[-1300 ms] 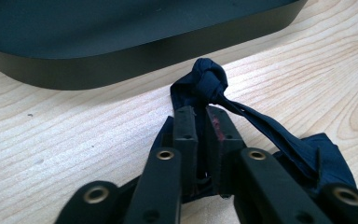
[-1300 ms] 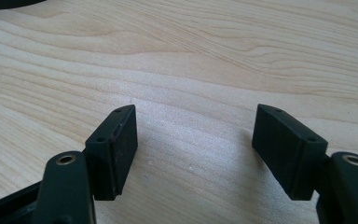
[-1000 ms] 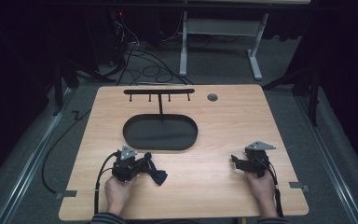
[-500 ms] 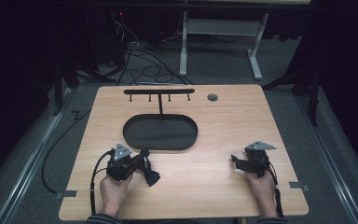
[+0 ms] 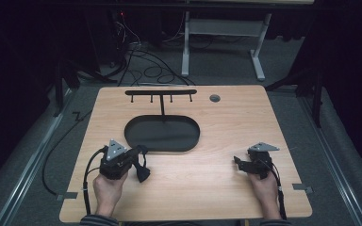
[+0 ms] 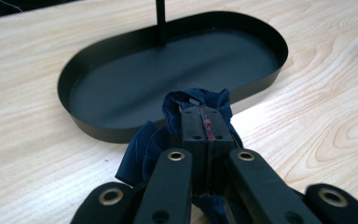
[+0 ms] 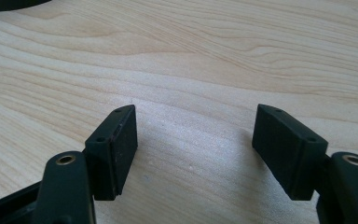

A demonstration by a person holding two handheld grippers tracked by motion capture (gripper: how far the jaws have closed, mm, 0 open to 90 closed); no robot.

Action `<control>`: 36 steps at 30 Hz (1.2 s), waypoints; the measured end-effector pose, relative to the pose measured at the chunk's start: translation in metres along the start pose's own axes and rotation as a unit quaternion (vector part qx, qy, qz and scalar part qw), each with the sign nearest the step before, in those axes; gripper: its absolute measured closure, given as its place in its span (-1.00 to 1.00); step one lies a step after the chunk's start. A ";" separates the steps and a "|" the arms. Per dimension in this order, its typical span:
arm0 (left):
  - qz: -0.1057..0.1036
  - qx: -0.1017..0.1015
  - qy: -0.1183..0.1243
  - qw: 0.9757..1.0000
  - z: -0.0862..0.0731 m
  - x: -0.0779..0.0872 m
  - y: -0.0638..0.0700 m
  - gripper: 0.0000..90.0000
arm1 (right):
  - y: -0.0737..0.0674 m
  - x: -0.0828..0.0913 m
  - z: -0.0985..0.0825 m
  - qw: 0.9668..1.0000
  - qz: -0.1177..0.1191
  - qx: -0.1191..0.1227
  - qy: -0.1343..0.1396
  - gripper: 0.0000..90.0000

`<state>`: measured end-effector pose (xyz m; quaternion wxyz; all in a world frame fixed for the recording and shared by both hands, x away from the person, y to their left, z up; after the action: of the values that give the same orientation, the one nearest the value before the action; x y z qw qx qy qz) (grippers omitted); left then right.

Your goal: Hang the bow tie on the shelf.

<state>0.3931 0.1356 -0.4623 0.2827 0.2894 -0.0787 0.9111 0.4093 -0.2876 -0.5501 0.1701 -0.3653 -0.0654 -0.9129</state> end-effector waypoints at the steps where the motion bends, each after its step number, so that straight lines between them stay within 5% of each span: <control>1: 0.002 -0.003 0.000 1.000 0.002 0.001 -0.001 0.99 | 0.000 0.000 0.000 1.000 0.000 0.000 0.000 -0.28; 21: 0.021 -0.027 0.021 0.999 0.032 0.017 -0.012 0.99 | 0.000 0.000 0.000 1.000 0.001 0.000 0.000 -0.28; 36: 0.011 -0.032 0.020 0.999 0.047 0.019 -0.015 0.99 | 0.001 0.000 0.000 1.000 0.002 -0.002 0.001 -0.28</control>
<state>0.4115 0.1431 -0.4128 0.2837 0.2607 -0.1053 0.9168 0.4094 -0.2881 -0.5500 0.1717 -0.3651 -0.0629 -0.9128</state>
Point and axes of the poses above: each handheld gripper's, and its own axes: x roughly backward along the jaws, z roughly out of its top, y roughly to its right, the point moved 7 cm from there along -x, roughly forward along the jaws
